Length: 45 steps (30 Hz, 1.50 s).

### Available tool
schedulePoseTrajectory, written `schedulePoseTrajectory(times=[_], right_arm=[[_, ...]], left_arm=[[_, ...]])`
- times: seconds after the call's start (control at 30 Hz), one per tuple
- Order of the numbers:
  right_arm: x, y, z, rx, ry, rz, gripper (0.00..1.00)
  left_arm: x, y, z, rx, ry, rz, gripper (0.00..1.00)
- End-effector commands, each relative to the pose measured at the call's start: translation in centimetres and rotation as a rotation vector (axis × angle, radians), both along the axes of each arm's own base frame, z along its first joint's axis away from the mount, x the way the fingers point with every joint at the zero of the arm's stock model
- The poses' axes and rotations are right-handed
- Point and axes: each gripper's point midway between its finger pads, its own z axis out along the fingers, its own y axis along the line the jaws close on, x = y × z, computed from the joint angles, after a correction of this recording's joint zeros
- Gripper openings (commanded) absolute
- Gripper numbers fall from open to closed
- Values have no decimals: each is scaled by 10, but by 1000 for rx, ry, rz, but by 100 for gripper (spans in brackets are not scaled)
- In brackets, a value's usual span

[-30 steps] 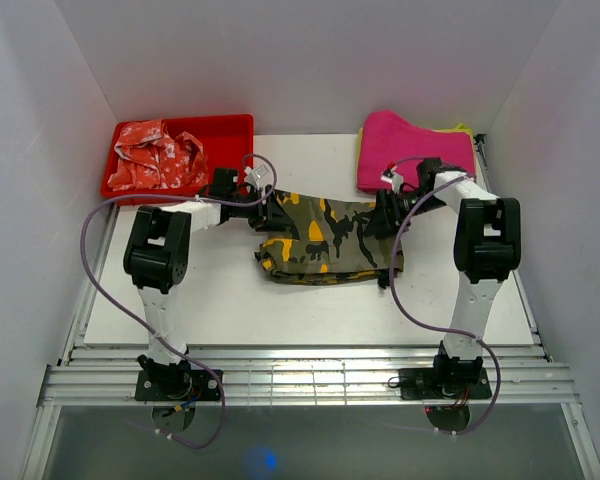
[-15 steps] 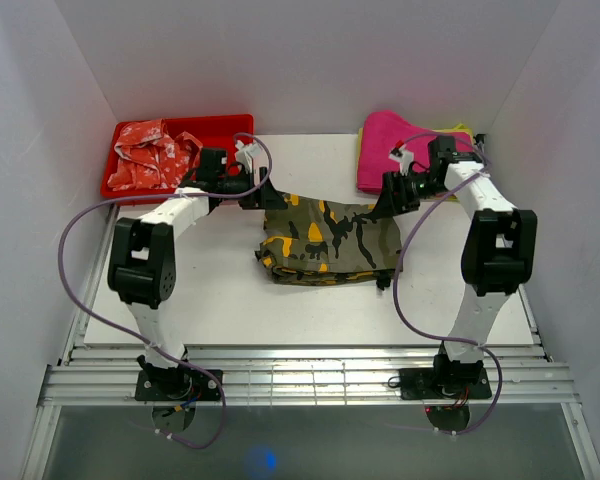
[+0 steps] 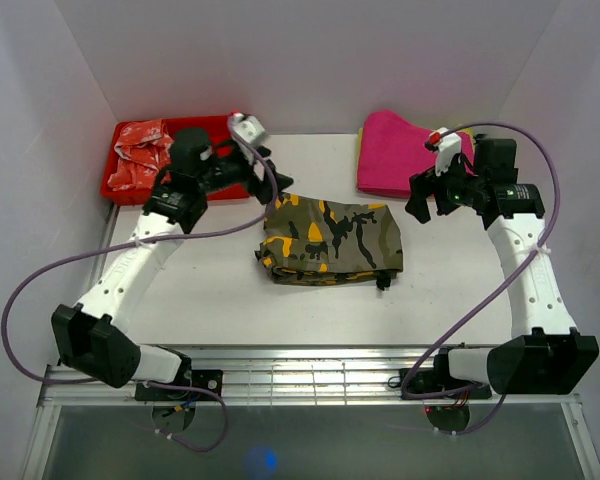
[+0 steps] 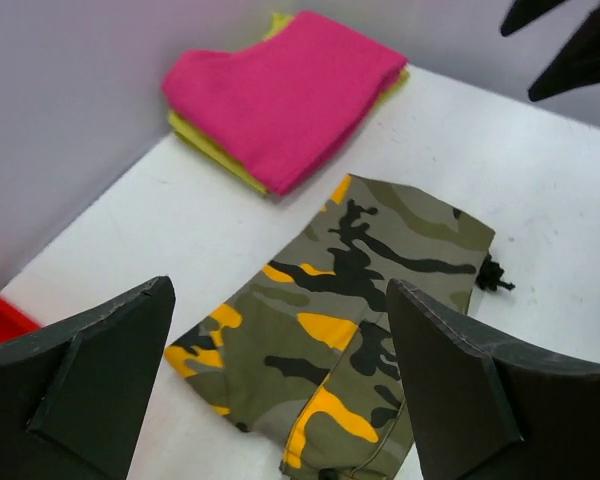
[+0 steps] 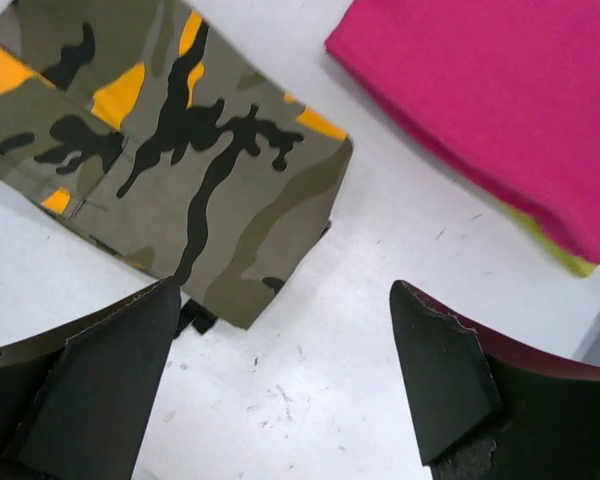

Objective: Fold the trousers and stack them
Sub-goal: Neatly place the folded trousers to the corner

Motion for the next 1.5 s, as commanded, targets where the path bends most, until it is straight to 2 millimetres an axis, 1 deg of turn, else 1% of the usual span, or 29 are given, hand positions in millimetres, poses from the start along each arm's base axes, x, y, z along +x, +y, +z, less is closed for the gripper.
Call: schedulePoseTrajectory(times=[0.0, 0.03, 0.1, 0.13, 0.17, 0.2, 0.23, 0.27, 0.3, 0.33, 0.37, 0.43, 0.47, 0.5, 0.53, 0.6, 0.63, 0.7, 0.77, 0.83, 0.87, 0.93, 0.97, 1.07, 1.1, 1.17, 1.3, 1.33, 1.47], right_arm=[[-16, 0, -36, 10, 136, 31, 90], [-27, 1, -51, 26, 195, 37, 90], [-33, -1, -68, 33, 259, 4, 90], [-35, -13, -78, 51, 302, -38, 91], [-39, -18, -88, 74, 355, -60, 91], [-42, -18, -92, 124, 390, -68, 92], [-44, -21, -97, 154, 421, -82, 92], [-48, -32, -109, 195, 490, -125, 93], [-51, -32, -112, 238, 522, -125, 94], [-53, -41, -118, 270, 552, -161, 95], [-56, -43, -130, 297, 609, -175, 95], [-61, -49, -137, 373, 655, -207, 96], [-65, -50, -148, 401, 698, -222, 96], [-65, -49, -150, 435, 713, -225, 96], [-66, -51, -154, 464, 729, -236, 97], [-70, -48, -163, 509, 775, -247, 98], [-69, -50, -166, 519, 772, -254, 98], [-71, -49, -171, 535, 785, -266, 98], [-69, -49, -174, 538, 778, -270, 97], [-69, -47, -178, 551, 780, -277, 96], [-69, -47, -179, 556, 781, -280, 95], [-71, -44, -183, 580, 799, -290, 93], [-70, -44, -185, 587, 795, -290, 93], [-69, -40, -188, 627, 818, -293, 90], [-66, -39, -188, 643, 816, -288, 90], [-64, -37, -191, 673, 837, -298, 90], [-54, -36, -191, 721, 820, -301, 90], [-52, -36, -192, 727, 817, -303, 90], [-47, -32, -198, 774, 823, -322, 90]], left_arm=[[-16, -42, -77, 248, 31, -71, 98], [-25, -62, -87, 285, 17, -80, 98], [-32, -84, -120, 367, 19, -119, 92], [-50, -107, -135, 401, 10, -175, 90], [-54, -116, -148, 438, 5, -182, 84], [-56, -126, -169, 487, 1, -202, 81], [-70, -145, -179, 504, -28, -236, 79], [-71, -151, -189, 538, -40, -224, 78], [-74, -160, -209, 580, -35, -239, 76], [-84, -177, -212, 587, -82, -269, 75], [-86, -184, -218, 606, -101, -272, 74], [-92, -205, -238, 643, -134, -296, 72], [-93, -213, -239, 640, -143, -301, 72], [-93, -218, -244, 648, -145, -305, 71], [-94, -225, -257, 668, -141, -312, 71], [-94, -233, -264, 680, -149, -318, 71], [-97, -237, -277, 705, -148, -328, 71], [-98, -240, -285, 725, -162, -344, 71], [-101, -240, -305, 767, -154, -360, 71], [-93, -233, -316, 813, -149, -312, 70], [-91, -231, -327, 838, -143, -307, 67], [-90, -230, -334, 859, -141, -308, 56], [-90, -229, -338, 866, -136, -307, 46], [-91, -231, -343, 864, -115, -313, 36], [-93, -232, -343, 860, -110, -320, 29], [-98, -233, -341, 845, -93, -343, 25], [-107, -238, -330, 781, -53, -384, 8], [-105, -238, -326, 758, -37, -390, 1], [-109, -242, -302, 662, 6, -419, 0]])
